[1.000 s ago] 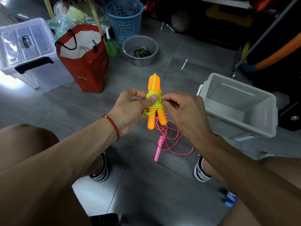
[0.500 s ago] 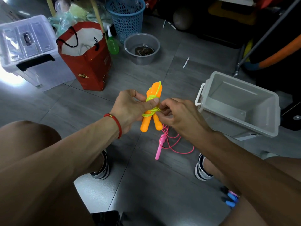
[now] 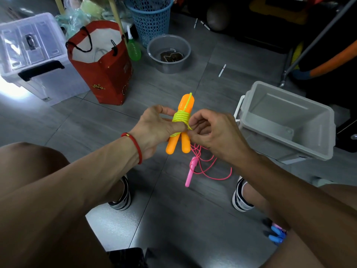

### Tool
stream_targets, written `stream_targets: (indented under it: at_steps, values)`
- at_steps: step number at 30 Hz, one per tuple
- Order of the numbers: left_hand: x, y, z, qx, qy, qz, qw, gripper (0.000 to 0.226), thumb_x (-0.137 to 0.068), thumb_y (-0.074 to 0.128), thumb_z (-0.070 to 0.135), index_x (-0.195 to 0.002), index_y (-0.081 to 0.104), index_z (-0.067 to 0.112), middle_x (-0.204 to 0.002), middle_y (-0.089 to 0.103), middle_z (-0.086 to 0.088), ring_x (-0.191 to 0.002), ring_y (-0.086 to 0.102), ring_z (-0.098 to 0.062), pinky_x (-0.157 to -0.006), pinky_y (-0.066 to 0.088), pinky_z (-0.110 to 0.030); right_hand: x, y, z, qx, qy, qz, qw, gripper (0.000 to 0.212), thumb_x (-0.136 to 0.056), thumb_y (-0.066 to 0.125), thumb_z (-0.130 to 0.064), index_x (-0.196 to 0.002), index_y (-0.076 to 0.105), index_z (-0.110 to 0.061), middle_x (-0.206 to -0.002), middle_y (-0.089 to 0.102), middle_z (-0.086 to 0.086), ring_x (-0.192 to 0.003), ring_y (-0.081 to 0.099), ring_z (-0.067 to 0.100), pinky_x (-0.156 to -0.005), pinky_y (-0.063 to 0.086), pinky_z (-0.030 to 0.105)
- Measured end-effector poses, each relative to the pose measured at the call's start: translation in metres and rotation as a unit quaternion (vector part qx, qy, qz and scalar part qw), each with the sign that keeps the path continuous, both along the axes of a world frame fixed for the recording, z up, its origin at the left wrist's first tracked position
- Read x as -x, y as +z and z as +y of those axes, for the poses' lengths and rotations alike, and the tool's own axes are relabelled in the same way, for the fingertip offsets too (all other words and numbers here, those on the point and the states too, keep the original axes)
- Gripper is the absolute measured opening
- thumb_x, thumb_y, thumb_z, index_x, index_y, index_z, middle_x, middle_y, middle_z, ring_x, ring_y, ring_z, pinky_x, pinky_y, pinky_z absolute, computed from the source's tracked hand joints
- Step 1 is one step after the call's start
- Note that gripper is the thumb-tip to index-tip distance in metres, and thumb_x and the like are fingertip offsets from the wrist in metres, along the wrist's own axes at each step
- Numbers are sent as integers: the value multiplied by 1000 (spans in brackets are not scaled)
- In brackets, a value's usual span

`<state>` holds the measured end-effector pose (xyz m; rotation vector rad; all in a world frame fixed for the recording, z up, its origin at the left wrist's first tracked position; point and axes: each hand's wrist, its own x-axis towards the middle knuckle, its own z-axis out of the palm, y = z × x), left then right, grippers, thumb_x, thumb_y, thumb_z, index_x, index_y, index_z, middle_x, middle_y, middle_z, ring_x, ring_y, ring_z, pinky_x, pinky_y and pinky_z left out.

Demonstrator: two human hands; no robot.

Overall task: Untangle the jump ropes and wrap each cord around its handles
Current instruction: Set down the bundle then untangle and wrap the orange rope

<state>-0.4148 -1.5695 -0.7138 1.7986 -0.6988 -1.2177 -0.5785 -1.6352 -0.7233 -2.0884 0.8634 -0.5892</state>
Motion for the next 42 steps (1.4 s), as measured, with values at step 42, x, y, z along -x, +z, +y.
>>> stream_targets:
  at_steps: [42]
  values:
    - [5, 1, 5, 58, -39, -26, 997, 43, -77, 84, 9, -110, 59, 2, -83, 76, -16, -77, 76, -28, -80, 61, -50, 6, 1, 6, 0, -75, -36, 997, 16, -82, 76, -6, -96, 73, -12, -80, 74, -4, -74, 71, 5, -72, 56, 17]
